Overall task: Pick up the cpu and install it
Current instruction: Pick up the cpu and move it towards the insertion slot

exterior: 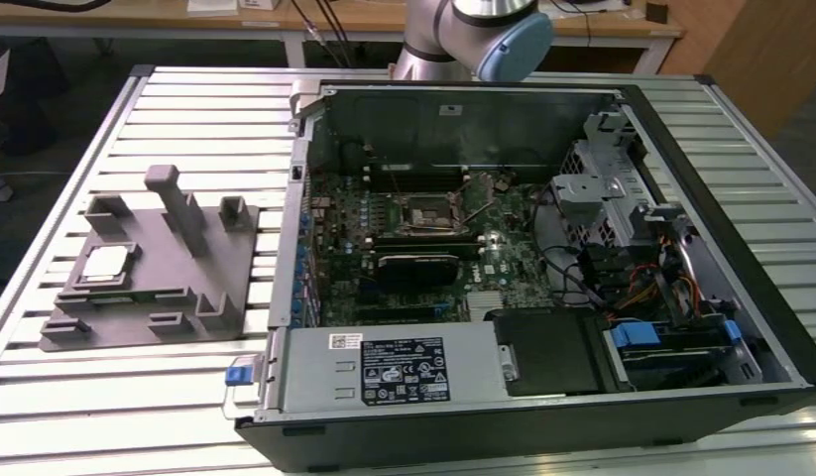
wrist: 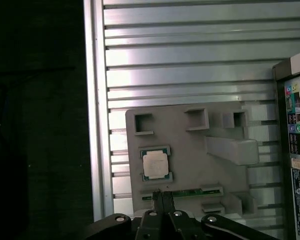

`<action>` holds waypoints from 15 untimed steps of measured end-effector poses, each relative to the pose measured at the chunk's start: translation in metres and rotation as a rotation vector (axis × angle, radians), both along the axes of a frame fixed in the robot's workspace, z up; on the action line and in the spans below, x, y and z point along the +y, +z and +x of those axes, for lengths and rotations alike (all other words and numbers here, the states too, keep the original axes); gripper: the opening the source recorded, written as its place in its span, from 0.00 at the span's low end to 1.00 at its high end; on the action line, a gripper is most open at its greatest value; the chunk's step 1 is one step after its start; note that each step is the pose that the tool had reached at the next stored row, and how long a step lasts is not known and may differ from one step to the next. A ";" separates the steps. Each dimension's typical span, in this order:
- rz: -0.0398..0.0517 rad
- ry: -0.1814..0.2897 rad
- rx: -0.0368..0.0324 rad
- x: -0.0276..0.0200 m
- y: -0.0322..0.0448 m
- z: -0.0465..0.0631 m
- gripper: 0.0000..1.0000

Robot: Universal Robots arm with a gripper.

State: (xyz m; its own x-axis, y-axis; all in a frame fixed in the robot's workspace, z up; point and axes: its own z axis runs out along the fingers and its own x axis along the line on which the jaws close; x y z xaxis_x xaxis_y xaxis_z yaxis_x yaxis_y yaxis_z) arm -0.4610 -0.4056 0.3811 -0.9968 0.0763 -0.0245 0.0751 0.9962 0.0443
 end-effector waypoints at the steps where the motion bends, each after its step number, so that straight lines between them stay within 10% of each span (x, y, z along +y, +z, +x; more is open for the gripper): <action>1: 0.0001 0.000 -0.0001 -0.0001 -0.0006 0.000 0.11; 15: 0.0083 0.017 0.0120 -0.0025 -0.0161 0.000 0.11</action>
